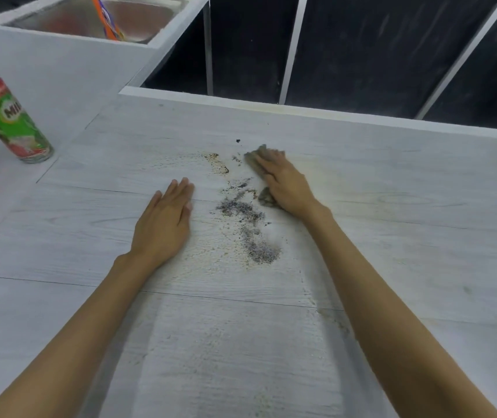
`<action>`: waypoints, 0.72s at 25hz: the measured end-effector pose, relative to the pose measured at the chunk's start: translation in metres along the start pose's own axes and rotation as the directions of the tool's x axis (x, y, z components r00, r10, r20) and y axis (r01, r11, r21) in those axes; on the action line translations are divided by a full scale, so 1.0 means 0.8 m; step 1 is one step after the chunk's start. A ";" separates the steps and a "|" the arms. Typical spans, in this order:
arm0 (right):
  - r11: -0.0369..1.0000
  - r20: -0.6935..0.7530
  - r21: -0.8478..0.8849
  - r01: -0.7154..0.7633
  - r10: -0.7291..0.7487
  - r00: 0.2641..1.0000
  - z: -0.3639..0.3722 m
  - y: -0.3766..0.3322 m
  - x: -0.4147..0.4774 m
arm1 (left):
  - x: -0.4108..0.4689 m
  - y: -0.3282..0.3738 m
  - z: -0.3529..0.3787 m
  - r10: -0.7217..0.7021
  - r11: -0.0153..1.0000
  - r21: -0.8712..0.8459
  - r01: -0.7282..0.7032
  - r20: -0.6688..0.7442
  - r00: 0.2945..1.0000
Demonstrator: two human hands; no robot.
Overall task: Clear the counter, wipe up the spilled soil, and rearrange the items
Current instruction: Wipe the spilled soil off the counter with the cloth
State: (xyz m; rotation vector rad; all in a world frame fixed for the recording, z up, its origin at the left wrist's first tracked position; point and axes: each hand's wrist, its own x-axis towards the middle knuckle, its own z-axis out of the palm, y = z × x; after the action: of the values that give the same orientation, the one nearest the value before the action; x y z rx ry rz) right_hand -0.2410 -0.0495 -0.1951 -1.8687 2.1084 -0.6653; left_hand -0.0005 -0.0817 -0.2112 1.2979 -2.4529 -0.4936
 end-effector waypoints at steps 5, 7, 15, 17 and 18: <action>0.945 0.216 0.292 0.149 -0.216 0.952 -0.010 -0.044 -0.043 | 0.024 -0.014 -0.014 -0.015 0.999 -0.031 0.015 0.002 1.000; 0.911 0.158 0.412 0.017 -0.090 0.983 -0.039 -0.024 -0.028 | 0.047 -0.031 -0.024 -0.033 0.999 0.011 0.033 -0.010 0.999; 0.990 0.035 0.029 -0.141 0.140 0.990 -0.017 0.038 0.142 | 0.083 -0.085 -0.030 -0.073 0.993 0.085 0.076 -0.039 0.997; 0.992 0.092 0.123 0.029 -0.040 0.995 0.007 -0.004 0.148 | 0.083 -0.086 -0.028 -0.060 0.993 0.096 0.065 -0.058 0.997; 0.979 0.130 0.180 0.093 -0.117 0.985 0.018 -0.021 0.140 | 0.084 -0.086 -0.028 -0.055 0.993 0.099 0.061 -0.064 0.996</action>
State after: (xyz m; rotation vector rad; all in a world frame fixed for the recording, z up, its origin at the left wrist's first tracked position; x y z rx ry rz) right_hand -0.2359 -0.1631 -0.1865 -1.8819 1.8141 -0.6949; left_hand 0.0236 -0.1775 -0.2136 1.4065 -2.4236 -0.3421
